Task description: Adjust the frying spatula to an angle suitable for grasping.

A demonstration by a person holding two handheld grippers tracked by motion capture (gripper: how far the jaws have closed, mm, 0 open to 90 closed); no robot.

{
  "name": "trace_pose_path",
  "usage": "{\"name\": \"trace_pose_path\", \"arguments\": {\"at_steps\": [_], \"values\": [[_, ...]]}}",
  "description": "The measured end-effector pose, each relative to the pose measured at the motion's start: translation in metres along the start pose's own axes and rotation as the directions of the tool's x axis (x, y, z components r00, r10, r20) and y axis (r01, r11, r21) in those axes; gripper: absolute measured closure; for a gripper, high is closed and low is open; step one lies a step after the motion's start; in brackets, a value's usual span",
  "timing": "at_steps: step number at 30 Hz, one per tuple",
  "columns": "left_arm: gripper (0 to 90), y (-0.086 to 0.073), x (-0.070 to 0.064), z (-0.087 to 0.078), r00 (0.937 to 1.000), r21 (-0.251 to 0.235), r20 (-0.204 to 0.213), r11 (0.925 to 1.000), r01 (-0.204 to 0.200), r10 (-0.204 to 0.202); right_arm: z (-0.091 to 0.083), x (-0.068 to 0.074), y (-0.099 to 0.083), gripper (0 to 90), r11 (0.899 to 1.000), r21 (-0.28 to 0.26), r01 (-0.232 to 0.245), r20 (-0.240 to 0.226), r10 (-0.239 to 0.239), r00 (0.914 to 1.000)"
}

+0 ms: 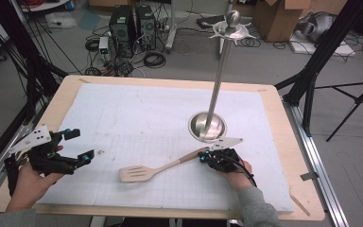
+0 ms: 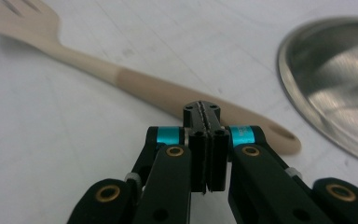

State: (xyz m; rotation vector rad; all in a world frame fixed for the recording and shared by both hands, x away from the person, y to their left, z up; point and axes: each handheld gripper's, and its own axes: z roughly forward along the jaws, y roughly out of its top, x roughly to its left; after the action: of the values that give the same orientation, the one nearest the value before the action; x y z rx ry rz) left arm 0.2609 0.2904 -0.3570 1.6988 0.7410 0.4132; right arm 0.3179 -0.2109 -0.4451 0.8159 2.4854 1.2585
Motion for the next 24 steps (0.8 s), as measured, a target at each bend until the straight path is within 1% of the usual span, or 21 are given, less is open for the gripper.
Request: {"name": "trace_pose_path", "arguments": {"at_steps": [1,2,3,5,7,9,11,12,15,16,18,21,23,24], "values": [[2.4,-0.001,0.000,0.000,1.0000,0.001,-0.001,1.0000,0.004,-0.004,-0.002,0.002,0.004,90.0,1.000,-0.023,0.007,-0.017,-0.008,0.9998],[2.4,-0.001,0.001,0.001,1.0000,0.008,0.000,1.0000,0.005,-0.005,-0.002,0.004,0.007,90.0,0.999,-0.035,0.016,-0.020,-0.017,0.9997],[2.4,-0.002,0.001,0.001,0.9999,0.008,0.000,0.9999,0.010,-0.010,-0.002,0.007,0.011,90.0,0.999,-0.047,0.020,-0.035,-0.022,0.9991],[2.4,-0.002,0.001,0.001,1.0000,0.014,0.001,0.9999,0.006,-0.006,0.002,0.015,0.021,90.0,0.998,-0.057,0.030,-0.054,-0.033,0.9980],[2.4,-0.001,0.000,0.001,1.0000,0.006,0.002,1.0000,0.003,-0.003,0.011,0.025,0.030,90.0,0.997,-0.061,0.040,-0.086,-0.046,0.9953],[2.4,0.001,0.000,0.000,1.0000,-0.002,0.002,1.0000,0.003,-0.003,0.024,0.034,0.039,90.0,0.996,-0.059,0.062,-0.110,-0.069,0.9915],[2.4,0.000,0.001,-0.001,1.0000,-0.003,-0.002,1.0000,0.005,-0.005,0.035,0.040,0.044,90.0,0.995,-0.064,0.073,-0.126,-0.081,0.9887],[2.4,-0.001,0.002,-0.001,0.9999,-0.003,-0.003,0.9999,0.010,-0.010,0.040,0.043,0.046,90.0,0.996,-0.054,0.067,-0.139,-0.074,0.9875],[2.4,-0.003,0.004,-0.002,0.9998,0.003,-0.008,0.9999,0.016,-0.016,0.056,0.051,0.051,90.0,0.997,-0.036,0.075,-0.167,-0.080,0.9827],[2.4,-0.003,0.004,-0.002,0.9998,0.003,-0.008,0.9998,0.018,-0.018,0.061,0.053,0.052,90.0,0.996,-0.035,0.083,-0.164,-0.088,0.9825],[2.4,-0.003,0.004,-0.002,0.9998,0.001,-0.008,0.9998,0.019,-0.019,0.068,0.058,0.054,90.0,0.997,-0.018,0.082,-0.182,-0.084,0.9798],[2.4,-0.002,0.004,-0.003,0.9998,-0.003,-0.007,0.9998,0.018,-0.018,0.077,0.064,0.055,90.0,0.995,0.004,0.102,-0.181,-0.100,0.9784],[2.4,-0.002,0.004,-0.003,0.9999,-0.002,-0.006,0.9999,0.016,-0.016,0.083,0.067,0.055,90.0,0.995,0.030,0.099,-0.179,-0.093,0.9795],[2.4,-0.002,0.003,-0.002,0.9998,-0.003,-0.004,0.9998,0.019,-0.019,0.084,0.067,0.055,90.0,0.993,0.040,0.109,-0.178,-0.100,0.9790]]}}
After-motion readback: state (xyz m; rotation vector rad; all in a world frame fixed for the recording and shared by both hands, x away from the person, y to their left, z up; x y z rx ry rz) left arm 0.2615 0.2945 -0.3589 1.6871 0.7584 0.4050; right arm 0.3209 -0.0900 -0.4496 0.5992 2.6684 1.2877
